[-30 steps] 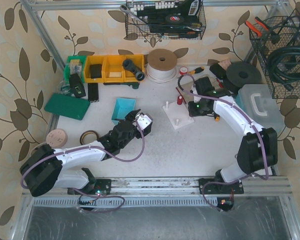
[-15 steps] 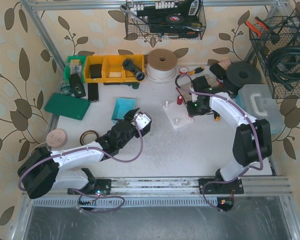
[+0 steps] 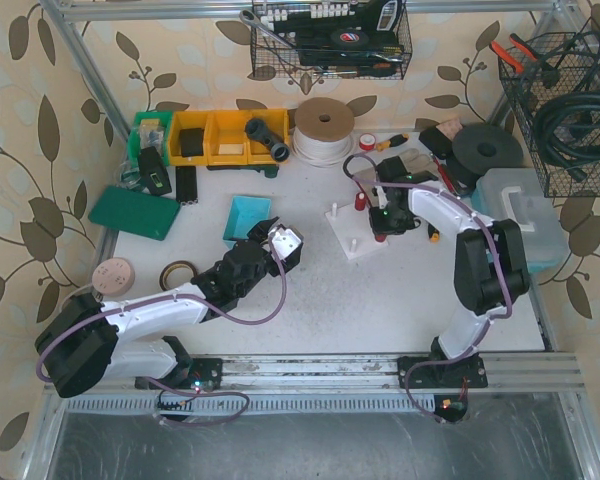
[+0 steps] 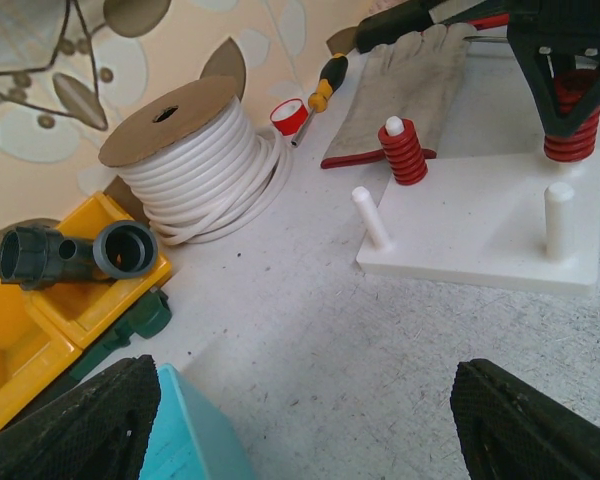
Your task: Install the large spring
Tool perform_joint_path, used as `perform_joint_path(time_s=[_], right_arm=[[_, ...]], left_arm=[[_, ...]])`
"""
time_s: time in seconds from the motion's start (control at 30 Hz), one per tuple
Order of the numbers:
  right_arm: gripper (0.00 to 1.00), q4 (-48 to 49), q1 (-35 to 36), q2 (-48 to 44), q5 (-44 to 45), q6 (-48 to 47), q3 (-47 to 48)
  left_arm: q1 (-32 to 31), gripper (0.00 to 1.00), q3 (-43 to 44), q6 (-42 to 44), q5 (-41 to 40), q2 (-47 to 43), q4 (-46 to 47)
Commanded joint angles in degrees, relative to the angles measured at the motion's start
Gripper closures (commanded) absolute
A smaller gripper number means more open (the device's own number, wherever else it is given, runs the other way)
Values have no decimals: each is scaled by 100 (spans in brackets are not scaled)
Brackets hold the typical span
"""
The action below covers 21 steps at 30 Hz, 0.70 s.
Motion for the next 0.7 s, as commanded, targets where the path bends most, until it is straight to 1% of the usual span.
perform_joint_path(time_s=[0.0, 0.3, 0.4, 0.47, 0.57, 0.67], right_arm=[[87, 47, 7, 224, 50, 26, 249], [59, -59, 24, 320, 139, 74, 344], [53, -162, 29, 192, 164, 88, 407], [51, -234, 37, -12, 216, 114, 396], [49, -269, 43, -610, 310, 195, 271], [45, -110, 83, -1317, 258, 314, 13]], left_arm=[[-22, 18, 126, 23, -7, -114, 123], [-22, 17, 159, 38, -22, -89, 59], [-22, 17, 174, 45, -53, -83, 31], [-22, 17, 169, 56, -82, -86, 26], [-22, 17, 197, 55, -109, -96, -23], [-22, 17, 280, 13, -359, -94, -154]])
